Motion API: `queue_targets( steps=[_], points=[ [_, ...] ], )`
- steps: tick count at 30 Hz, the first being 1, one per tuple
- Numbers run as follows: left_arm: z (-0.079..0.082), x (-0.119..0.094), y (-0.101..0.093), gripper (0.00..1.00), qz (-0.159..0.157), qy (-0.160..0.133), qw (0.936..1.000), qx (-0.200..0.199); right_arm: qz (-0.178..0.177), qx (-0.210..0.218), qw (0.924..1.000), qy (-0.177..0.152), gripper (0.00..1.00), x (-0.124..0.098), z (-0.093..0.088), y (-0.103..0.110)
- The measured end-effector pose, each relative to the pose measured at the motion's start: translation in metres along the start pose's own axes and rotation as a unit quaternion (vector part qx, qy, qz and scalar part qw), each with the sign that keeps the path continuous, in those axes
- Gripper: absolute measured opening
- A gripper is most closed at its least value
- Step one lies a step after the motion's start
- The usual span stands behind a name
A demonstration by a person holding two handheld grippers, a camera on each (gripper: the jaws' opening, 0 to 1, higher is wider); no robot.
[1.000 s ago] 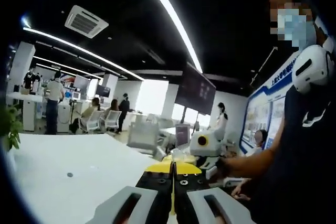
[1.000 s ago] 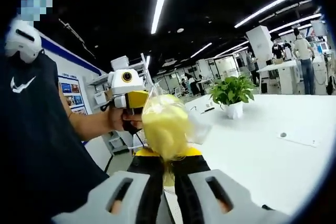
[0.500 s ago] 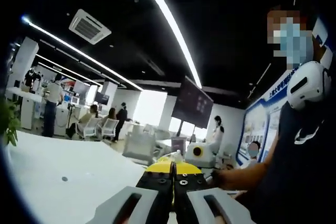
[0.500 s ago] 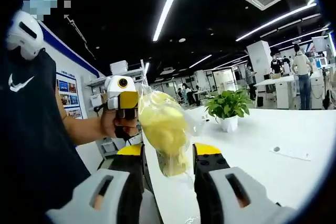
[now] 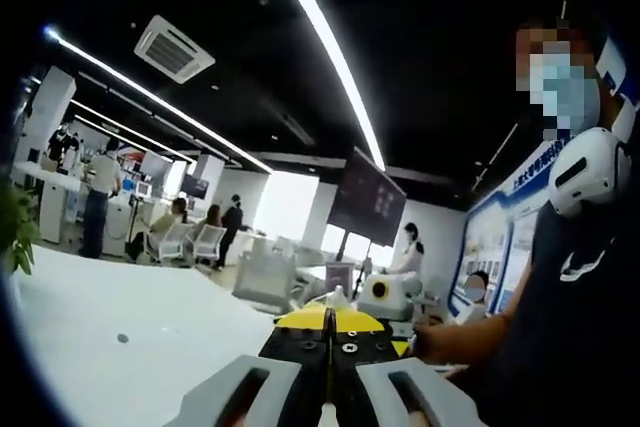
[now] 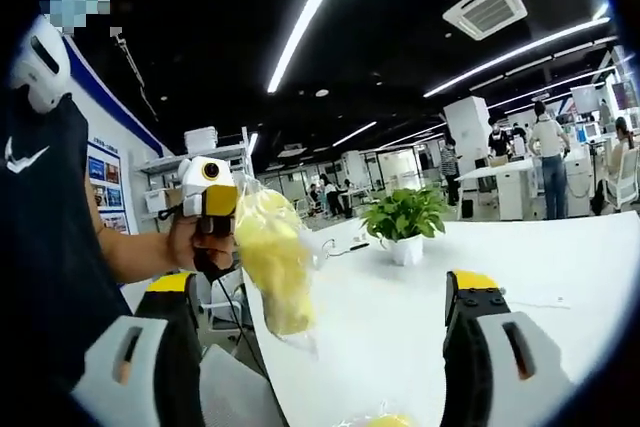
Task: Compare the silicone blocks by pressing each to a similar depth, holding the contact briefly, and releasing to observe deformation and rebound differences across the visible hardness samples.
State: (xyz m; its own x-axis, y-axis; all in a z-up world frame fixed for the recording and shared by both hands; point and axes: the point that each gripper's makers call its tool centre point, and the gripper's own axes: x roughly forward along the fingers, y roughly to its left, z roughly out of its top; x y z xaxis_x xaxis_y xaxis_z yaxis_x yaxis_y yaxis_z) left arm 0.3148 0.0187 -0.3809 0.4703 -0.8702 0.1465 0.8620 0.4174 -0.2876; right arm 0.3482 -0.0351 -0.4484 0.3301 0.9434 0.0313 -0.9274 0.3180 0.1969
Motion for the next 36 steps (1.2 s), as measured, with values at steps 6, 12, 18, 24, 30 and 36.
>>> queue_targets(
  steps=[6,12,18,24,30,36],
  points=[
    [0.000,-0.001,0.002,0.00,0.003,-0.003,1.0000,-0.005,-0.007,-0.012,0.9999,-0.009,0.96,-0.001,0.009,0.001],
    [-0.005,-0.006,0.013,0.00,0.018,-0.009,0.9995,-0.025,-0.053,-0.016,0.9985,-0.005,0.96,-0.019,-0.003,-0.022],
    [-0.012,-0.013,0.025,0.00,0.036,-0.013,0.9982,-0.047,-0.107,-0.028,0.9939,0.005,0.96,-0.045,-0.017,-0.046],
    [-0.020,-0.014,0.031,0.00,0.047,-0.014,0.9968,-0.064,-0.151,-0.030,0.9878,0.025,0.96,-0.073,-0.040,-0.065],
    [-0.037,-0.020,0.039,0.00,0.064,-0.005,0.9950,-0.076,-0.191,-0.032,0.9806,0.032,0.96,-0.100,-0.063,-0.083],
    [-0.050,-0.029,0.052,0.00,0.081,-0.008,0.9912,-0.104,-0.215,-0.052,0.9740,0.048,0.96,-0.118,-0.082,-0.090]
  ],
)
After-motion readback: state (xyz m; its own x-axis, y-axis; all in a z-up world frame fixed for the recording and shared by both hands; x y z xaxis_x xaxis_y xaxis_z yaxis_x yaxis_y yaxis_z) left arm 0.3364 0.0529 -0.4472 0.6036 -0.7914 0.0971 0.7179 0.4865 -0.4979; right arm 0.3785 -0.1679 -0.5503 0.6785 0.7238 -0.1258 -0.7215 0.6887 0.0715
